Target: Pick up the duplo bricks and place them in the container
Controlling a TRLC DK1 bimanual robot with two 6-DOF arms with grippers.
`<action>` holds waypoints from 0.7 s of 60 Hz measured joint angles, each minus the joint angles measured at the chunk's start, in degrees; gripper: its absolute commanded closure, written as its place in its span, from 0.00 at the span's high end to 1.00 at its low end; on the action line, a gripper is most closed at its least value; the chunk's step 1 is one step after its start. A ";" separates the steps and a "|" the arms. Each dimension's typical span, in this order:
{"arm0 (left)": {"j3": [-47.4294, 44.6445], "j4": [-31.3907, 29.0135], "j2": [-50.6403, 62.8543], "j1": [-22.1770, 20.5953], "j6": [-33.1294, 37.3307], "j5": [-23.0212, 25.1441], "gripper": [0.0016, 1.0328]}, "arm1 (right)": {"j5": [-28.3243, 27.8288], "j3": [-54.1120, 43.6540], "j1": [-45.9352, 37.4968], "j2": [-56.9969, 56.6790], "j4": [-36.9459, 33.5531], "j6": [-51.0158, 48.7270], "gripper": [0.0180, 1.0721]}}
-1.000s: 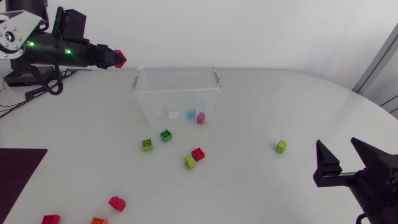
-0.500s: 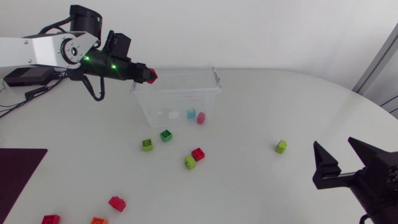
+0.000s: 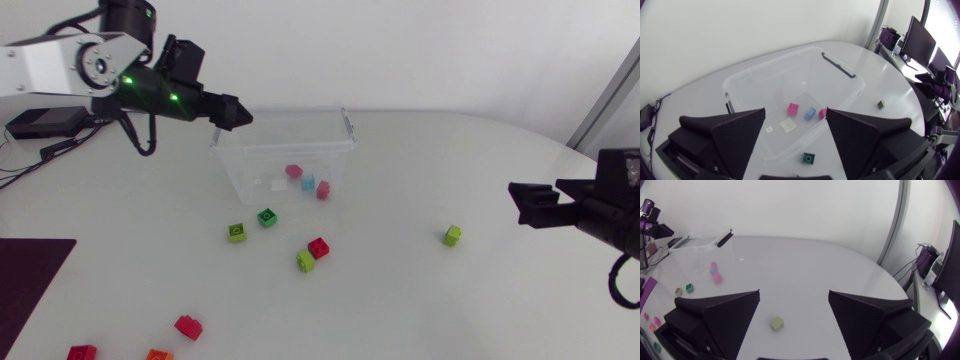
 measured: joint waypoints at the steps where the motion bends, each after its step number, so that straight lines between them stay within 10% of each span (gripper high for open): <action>1: -0.42 -0.37 -1.14 0.00 0.33 -0.15 0.87 | -0.61 0.74 -0.33 1.68 -0.04 -0.37 0.94; 42: -27.36 -17.66 -30.27 18.47 18.21 0.83 0.87 | -9.46 16.85 0.50 39.93 -16.92 -38.75 0.95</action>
